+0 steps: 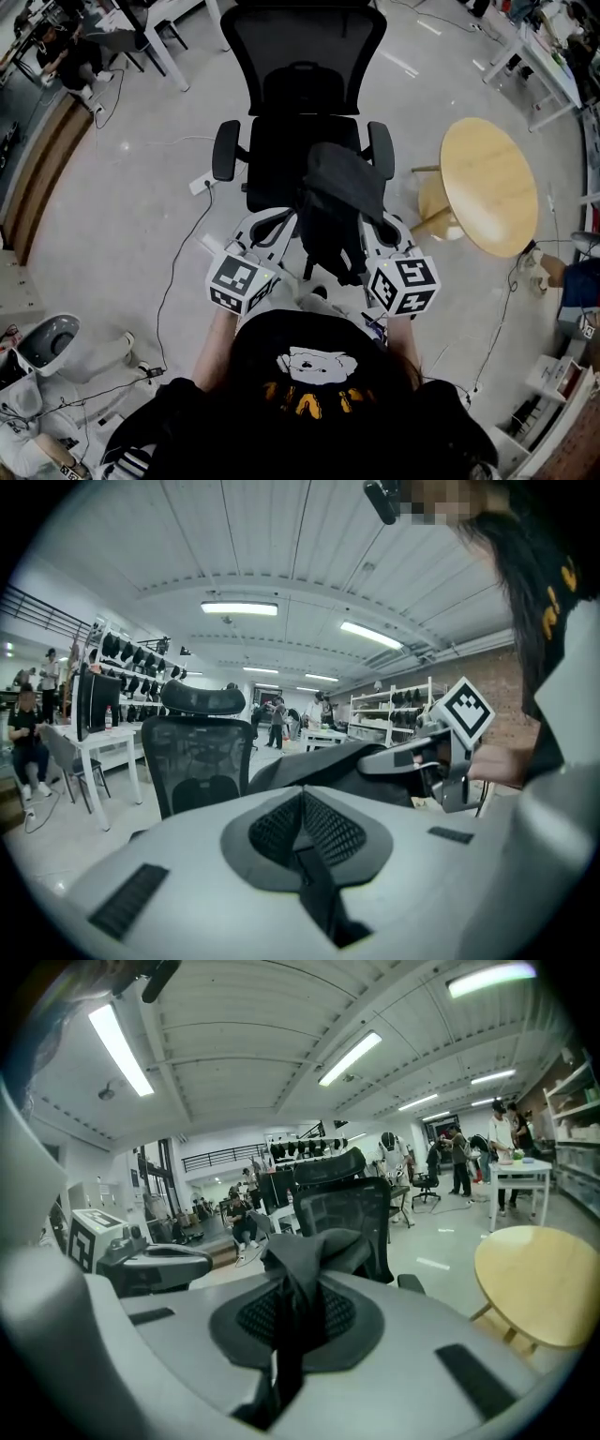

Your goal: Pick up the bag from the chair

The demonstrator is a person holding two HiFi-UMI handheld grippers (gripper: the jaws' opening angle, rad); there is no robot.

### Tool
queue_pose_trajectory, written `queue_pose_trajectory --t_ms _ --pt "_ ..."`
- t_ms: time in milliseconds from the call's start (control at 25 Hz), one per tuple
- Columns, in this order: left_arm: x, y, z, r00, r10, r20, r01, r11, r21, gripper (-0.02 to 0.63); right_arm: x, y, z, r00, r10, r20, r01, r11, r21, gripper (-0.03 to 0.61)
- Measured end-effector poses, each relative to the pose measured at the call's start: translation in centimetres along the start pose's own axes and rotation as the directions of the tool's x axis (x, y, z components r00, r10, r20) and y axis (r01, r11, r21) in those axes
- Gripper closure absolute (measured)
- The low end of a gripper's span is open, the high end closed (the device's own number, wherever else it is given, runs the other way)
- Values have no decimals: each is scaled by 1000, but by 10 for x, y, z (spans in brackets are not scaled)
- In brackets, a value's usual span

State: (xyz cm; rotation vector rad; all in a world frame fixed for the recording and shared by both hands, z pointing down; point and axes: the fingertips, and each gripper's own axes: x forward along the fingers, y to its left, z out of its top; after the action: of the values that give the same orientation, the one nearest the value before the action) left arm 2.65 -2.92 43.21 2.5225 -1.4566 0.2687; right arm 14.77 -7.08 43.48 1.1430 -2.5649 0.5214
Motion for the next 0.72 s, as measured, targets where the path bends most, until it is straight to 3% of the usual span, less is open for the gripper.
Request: queue_pose_trajectory --t_ms 360,720 --pt "-5 -54 -6 1000 19 2 -19 1000 8 603 -43 -17 -37 999 3 -39 -3 1000 0 571" --pt "-20 -75 -9 999 50 10 -50 999 8 603 -69 -17 -54 999 5 -37 -5 1000 4 571"
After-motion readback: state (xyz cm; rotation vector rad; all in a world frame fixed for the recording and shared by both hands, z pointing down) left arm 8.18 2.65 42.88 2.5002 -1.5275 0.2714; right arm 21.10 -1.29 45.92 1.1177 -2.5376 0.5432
